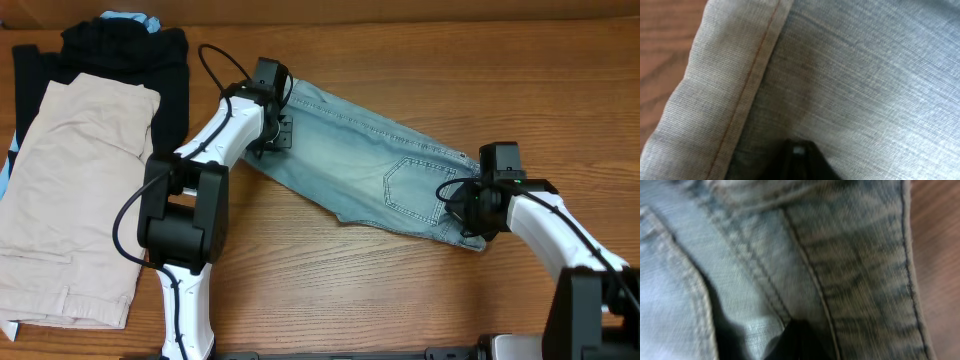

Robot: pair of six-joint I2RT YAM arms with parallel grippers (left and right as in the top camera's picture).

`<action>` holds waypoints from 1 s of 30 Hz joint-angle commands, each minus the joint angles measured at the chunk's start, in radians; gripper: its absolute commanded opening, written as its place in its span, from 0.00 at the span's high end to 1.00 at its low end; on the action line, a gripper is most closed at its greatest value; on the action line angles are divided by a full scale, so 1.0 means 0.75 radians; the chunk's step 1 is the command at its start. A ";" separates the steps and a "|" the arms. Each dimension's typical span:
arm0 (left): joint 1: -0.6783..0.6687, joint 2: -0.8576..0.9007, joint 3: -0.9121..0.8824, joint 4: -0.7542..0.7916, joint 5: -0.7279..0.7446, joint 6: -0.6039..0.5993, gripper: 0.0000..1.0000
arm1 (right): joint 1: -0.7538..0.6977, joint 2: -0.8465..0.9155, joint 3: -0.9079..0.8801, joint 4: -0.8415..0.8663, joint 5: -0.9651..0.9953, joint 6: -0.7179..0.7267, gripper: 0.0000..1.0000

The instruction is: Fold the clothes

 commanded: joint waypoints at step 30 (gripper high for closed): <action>0.121 0.014 0.095 -0.277 0.076 -0.082 0.96 | -0.040 0.381 0.857 -0.411 -0.061 -0.471 0.09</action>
